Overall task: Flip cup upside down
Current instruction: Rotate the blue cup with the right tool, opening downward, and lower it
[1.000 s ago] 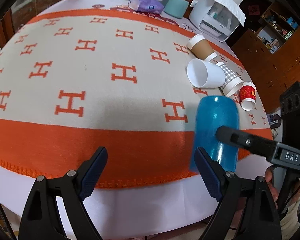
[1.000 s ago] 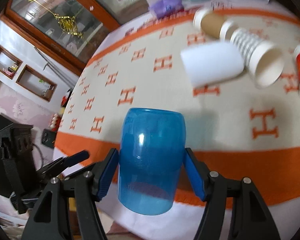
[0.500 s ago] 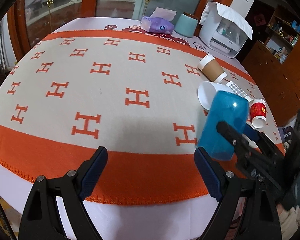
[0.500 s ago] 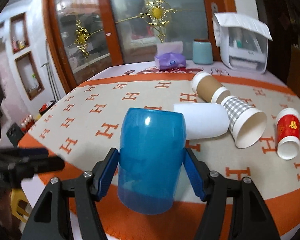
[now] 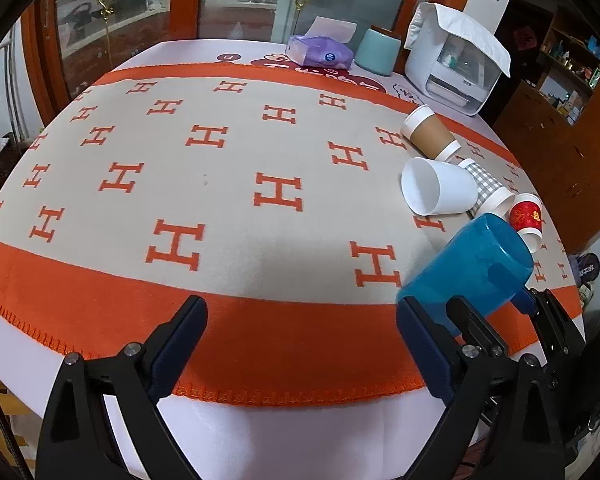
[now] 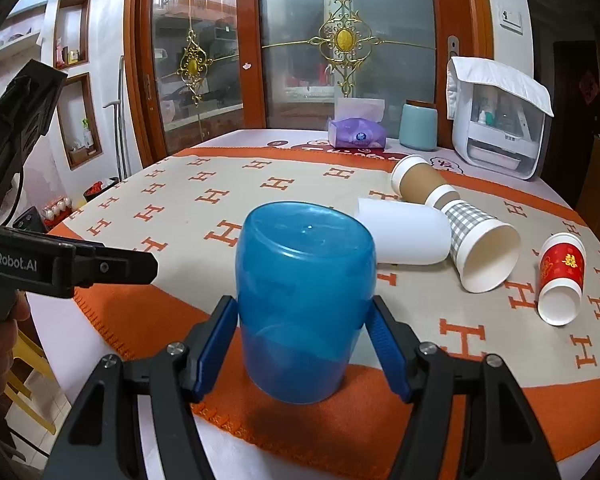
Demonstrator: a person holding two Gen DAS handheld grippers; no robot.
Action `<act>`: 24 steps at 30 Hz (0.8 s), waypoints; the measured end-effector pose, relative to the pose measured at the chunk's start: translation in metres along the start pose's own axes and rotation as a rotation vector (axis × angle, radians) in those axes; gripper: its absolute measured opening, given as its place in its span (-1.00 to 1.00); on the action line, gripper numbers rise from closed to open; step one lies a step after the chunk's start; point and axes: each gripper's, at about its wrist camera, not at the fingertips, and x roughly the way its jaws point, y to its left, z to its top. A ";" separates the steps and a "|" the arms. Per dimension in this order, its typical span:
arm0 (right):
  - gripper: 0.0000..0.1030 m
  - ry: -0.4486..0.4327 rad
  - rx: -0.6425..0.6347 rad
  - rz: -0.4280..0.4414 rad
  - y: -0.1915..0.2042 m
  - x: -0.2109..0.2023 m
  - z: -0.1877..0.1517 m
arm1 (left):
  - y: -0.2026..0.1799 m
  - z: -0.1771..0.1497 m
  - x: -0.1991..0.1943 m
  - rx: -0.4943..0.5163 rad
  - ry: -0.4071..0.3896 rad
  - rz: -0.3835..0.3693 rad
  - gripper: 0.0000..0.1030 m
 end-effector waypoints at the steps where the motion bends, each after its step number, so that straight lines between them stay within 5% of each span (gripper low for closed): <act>1: 0.28 0.001 -0.002 -0.001 0.000 0.000 0.000 | -0.001 0.000 0.000 0.002 -0.003 0.007 0.84; 24: 0.32 0.096 0.088 0.058 -0.006 -0.038 0.006 | -0.014 -0.002 -0.008 0.067 -0.040 0.061 0.96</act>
